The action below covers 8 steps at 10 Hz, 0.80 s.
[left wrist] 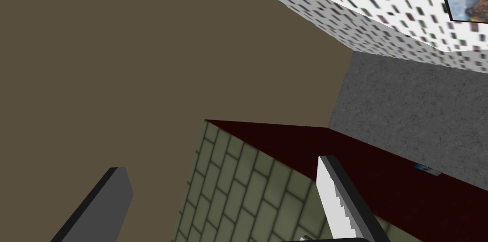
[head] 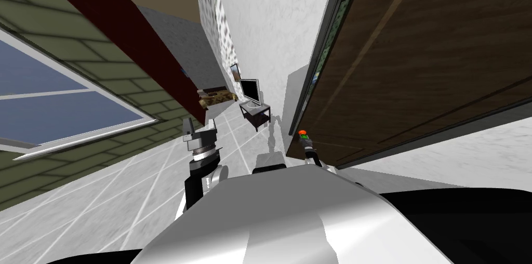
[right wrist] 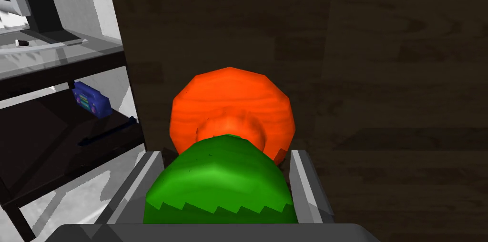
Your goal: Pull the door open
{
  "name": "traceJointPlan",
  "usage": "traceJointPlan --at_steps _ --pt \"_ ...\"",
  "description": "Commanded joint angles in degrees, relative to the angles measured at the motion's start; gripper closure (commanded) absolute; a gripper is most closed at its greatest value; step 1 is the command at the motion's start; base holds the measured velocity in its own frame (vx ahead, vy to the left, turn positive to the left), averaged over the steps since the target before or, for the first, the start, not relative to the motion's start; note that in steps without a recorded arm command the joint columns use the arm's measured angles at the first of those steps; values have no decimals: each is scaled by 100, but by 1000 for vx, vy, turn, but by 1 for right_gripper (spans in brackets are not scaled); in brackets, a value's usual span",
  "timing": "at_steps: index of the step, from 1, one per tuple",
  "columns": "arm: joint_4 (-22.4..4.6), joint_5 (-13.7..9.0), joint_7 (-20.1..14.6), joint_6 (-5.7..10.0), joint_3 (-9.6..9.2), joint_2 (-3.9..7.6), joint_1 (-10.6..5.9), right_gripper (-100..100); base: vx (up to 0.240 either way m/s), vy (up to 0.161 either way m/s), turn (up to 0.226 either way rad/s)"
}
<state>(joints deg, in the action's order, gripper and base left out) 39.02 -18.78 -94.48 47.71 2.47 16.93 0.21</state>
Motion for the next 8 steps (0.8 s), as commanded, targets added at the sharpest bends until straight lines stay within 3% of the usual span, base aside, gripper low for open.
traceJointPlan --at_steps 1,8 --pt "-16 71 -100 47 -107 37 24 100 -201 -26 60" --pt "141 352 -491 178 -525 223 177 100 -191 -28 47"
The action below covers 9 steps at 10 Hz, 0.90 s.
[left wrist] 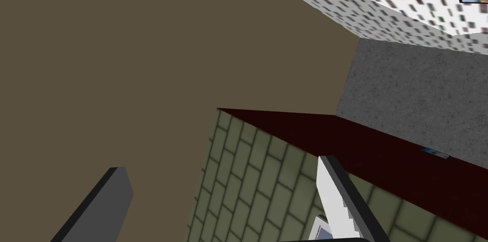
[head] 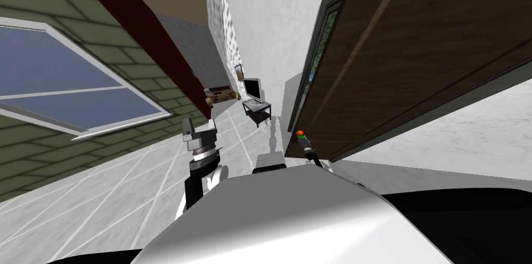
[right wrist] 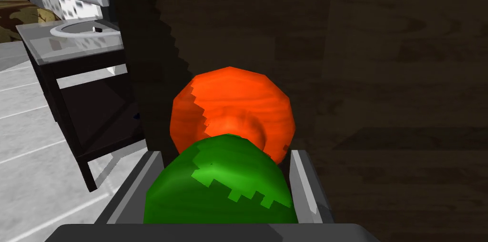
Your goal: Pull the door open
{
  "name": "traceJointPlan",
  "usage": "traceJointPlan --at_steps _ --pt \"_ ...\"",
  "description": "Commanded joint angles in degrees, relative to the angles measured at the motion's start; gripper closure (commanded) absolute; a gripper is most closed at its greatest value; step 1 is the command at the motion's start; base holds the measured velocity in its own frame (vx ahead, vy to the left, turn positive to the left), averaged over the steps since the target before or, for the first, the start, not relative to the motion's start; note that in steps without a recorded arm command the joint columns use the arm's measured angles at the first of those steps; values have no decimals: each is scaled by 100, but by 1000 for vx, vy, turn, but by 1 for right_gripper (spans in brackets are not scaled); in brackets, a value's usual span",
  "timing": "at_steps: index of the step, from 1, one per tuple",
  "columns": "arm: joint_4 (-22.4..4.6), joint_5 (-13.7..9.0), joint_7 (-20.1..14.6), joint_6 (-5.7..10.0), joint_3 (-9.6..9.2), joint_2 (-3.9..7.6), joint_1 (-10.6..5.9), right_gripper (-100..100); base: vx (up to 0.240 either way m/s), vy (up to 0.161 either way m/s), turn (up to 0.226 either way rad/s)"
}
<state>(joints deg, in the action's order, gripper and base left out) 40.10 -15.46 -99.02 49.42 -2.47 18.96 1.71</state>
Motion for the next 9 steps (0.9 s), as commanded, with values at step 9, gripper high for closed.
traceJointPlan --at_steps 9 --pt "86 349 -609 436 -493 390 315 100 -182 -31 68"
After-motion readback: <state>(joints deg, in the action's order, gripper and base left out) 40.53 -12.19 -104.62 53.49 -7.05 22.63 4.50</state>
